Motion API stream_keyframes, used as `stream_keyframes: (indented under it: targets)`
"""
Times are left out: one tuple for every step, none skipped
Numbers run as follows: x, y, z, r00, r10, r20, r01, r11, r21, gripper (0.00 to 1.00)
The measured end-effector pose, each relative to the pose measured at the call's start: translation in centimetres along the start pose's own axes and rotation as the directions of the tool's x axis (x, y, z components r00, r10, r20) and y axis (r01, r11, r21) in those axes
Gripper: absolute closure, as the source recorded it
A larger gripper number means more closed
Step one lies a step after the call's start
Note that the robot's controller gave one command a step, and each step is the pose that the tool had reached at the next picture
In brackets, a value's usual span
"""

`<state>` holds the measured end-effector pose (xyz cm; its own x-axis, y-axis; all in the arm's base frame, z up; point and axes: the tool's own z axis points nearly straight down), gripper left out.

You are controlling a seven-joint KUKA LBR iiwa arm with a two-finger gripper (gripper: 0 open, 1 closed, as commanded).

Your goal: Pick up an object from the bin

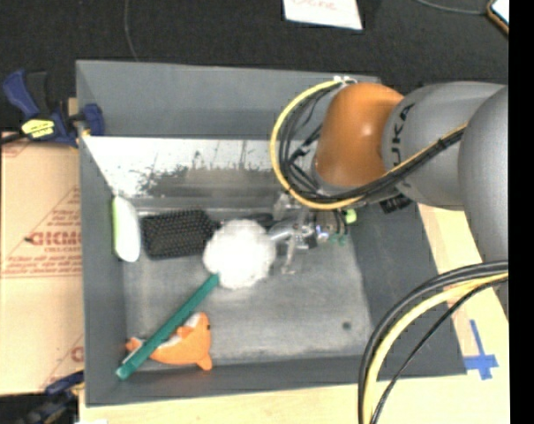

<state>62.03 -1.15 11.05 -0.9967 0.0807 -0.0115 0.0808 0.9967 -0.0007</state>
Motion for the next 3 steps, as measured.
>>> stream_keyframes:
  targets:
    - [0.5,0.0,-12.4,0.999,-0.045,0.006,0.045,0.999,0.002,0.00]
    - [0.5,0.5,-3.6,1.000,0.002,0.005,-0.002,1.000,0.000,0.00]
    - [1.7,2.0,-5.9,1.000,-0.005,0.021,0.005,1.000,0.000,0.00]
